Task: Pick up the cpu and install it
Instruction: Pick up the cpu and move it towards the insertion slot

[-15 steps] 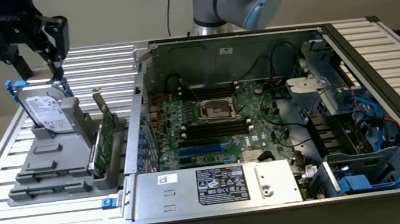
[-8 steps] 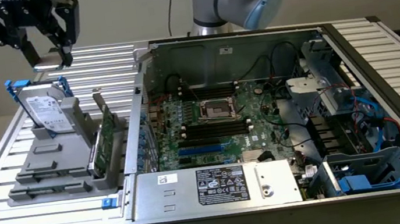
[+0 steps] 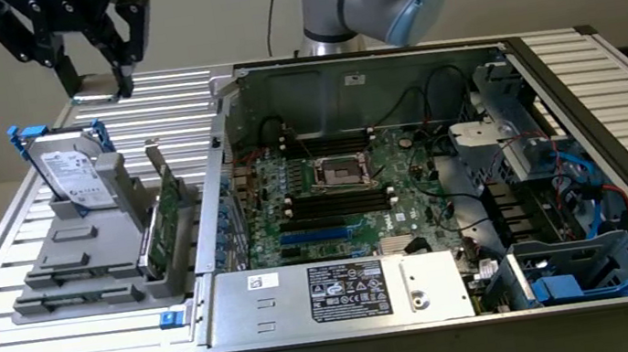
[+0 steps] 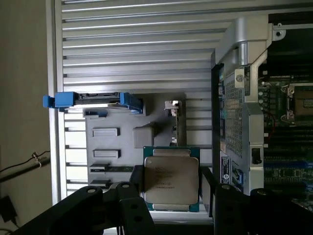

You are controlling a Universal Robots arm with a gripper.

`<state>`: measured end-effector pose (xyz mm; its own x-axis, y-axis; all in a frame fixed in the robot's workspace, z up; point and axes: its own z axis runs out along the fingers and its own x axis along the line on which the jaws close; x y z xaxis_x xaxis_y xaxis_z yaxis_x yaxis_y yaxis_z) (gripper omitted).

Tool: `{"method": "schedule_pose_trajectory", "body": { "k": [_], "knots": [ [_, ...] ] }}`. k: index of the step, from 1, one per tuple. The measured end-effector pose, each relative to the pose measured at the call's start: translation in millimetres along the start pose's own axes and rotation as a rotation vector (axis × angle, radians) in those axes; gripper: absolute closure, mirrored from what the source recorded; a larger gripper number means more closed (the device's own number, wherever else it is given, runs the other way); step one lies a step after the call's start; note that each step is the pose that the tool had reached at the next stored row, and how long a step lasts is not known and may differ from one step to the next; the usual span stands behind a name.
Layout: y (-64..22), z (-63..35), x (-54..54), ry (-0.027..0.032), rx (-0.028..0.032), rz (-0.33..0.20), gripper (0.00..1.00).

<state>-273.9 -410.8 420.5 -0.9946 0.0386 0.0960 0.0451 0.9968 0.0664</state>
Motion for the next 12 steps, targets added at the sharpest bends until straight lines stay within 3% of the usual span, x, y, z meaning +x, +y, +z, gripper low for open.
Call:
{"method": "schedule_pose_trajectory", "body": {
  "k": [2, 4, 12],
  "knots": [
    [0.5, -0.7, -7.4, 0.0114, 0.0019, 0.001, 0.45],
    [1.1, -1.4, -15.7, 0.019, 0.0025, 0.002, 0.45],
    [3.4, -4.8, -51.2, 0.0304, 0.0029, 0.002, 0.45]
  ]
}}
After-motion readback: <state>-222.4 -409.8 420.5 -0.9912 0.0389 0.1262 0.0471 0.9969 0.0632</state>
